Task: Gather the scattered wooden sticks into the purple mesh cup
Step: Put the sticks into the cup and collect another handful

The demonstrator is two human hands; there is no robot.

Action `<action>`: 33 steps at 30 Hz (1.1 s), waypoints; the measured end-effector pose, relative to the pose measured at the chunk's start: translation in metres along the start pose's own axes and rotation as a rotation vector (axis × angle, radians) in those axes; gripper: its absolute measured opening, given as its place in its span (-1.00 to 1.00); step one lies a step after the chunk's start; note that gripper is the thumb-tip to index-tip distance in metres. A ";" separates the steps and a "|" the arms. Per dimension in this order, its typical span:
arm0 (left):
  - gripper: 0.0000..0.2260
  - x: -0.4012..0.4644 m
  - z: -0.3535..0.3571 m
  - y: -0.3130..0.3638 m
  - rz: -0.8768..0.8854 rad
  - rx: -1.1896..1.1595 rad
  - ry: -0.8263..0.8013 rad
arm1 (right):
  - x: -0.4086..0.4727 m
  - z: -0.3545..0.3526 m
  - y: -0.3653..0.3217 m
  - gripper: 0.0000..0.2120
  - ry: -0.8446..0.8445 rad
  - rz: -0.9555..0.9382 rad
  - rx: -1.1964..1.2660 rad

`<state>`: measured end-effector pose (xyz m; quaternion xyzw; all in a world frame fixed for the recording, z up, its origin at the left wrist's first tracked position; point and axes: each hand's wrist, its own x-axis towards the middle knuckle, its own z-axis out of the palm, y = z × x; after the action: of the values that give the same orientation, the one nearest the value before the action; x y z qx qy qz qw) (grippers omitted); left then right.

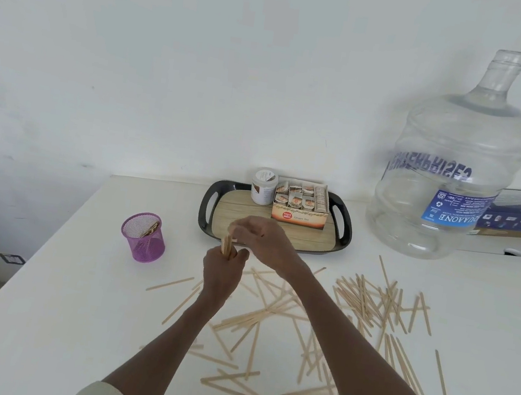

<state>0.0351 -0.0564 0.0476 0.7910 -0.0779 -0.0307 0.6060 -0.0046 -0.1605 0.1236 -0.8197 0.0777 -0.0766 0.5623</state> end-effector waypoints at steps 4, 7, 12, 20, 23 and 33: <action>-0.64 0.003 -0.007 -0.010 0.063 0.155 -0.004 | -0.002 0.006 -0.013 -0.83 -0.119 -0.159 -0.383; -0.65 0.004 -0.013 -0.015 0.100 0.250 0.004 | -0.004 0.016 -0.017 -0.76 -0.128 -0.151 -0.448; -0.66 0.004 -0.023 -0.024 0.129 0.292 -0.021 | -0.005 0.034 -0.023 -0.85 -0.134 -0.149 -0.541; -0.66 0.008 -0.042 -0.034 0.091 0.314 -0.004 | -0.002 0.050 -0.034 -0.83 -0.190 -0.129 -0.602; -0.71 0.011 -0.050 -0.038 0.086 0.319 -0.017 | 0.000 0.059 -0.035 -0.81 -0.160 -0.130 -0.610; -0.82 0.033 -0.093 -0.083 -0.050 0.180 0.052 | 0.038 0.073 -0.044 -0.83 0.018 -0.059 -0.501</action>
<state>0.0877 0.0484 -0.0064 0.8446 -0.0450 -0.0183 0.5332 0.0499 -0.0865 0.1398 -0.9346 0.0753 -0.0784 0.3386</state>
